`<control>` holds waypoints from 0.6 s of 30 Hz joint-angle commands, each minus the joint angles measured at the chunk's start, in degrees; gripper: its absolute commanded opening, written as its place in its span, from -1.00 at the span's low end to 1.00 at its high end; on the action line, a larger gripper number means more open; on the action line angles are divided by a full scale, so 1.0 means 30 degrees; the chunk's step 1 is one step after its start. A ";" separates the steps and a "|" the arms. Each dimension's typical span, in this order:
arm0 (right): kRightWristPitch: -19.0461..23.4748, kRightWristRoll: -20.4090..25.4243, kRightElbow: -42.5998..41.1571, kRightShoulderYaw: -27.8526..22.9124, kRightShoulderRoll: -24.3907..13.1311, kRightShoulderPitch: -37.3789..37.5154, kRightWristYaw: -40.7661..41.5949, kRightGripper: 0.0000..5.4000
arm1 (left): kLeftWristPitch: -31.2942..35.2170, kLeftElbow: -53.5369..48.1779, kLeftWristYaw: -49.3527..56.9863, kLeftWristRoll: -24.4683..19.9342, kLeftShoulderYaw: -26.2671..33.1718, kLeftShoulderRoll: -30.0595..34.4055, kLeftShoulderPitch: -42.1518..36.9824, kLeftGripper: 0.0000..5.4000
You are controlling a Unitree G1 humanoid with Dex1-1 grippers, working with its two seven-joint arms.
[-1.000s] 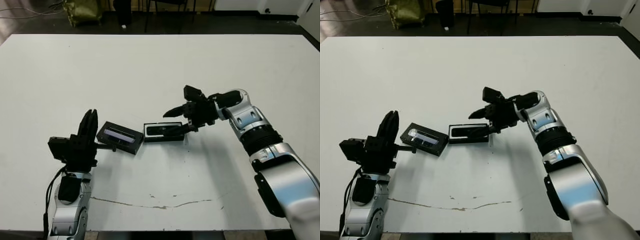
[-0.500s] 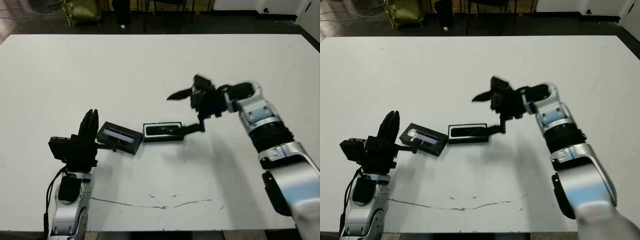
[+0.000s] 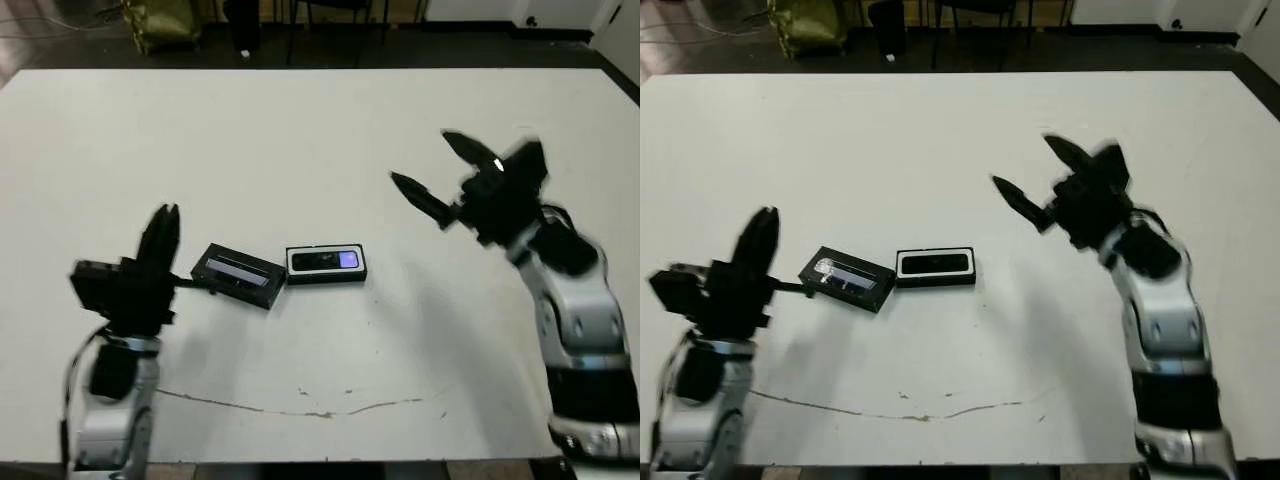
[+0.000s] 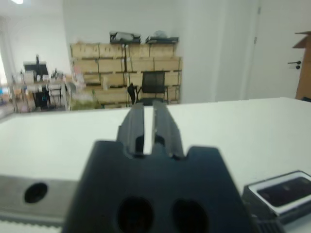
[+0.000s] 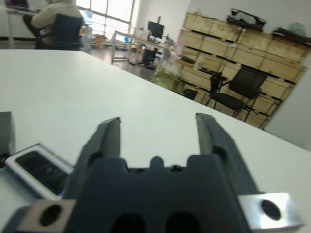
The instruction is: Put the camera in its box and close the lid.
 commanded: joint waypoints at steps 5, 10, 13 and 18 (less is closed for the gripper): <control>-0.3226 0.2534 0.0584 -0.0305 0.1148 0.3128 0.0178 -0.57 | 0.4590 0.0316 -0.3802 -0.1230 0.1275 0.5619 -0.3676 -1.00; -0.3492 0.2962 0.0188 -0.0146 0.1449 0.3873 -0.0481 -1.00 | 0.5760 0.7157 -1.1961 -0.0937 -0.1092 1.0355 -1.0474 -1.00; -0.3561 0.2953 0.0131 -0.0068 0.1411 0.4051 -0.0693 -1.00 | 0.6190 1.1136 -1.4989 0.0952 -0.3585 1.1016 -1.4576 -1.00; -0.3530 0.3312 -0.0241 -0.0119 0.1418 0.4316 -0.1115 -1.00 | 0.5467 1.8866 -1.8736 0.4850 -0.7831 0.9308 -2.0372 -1.00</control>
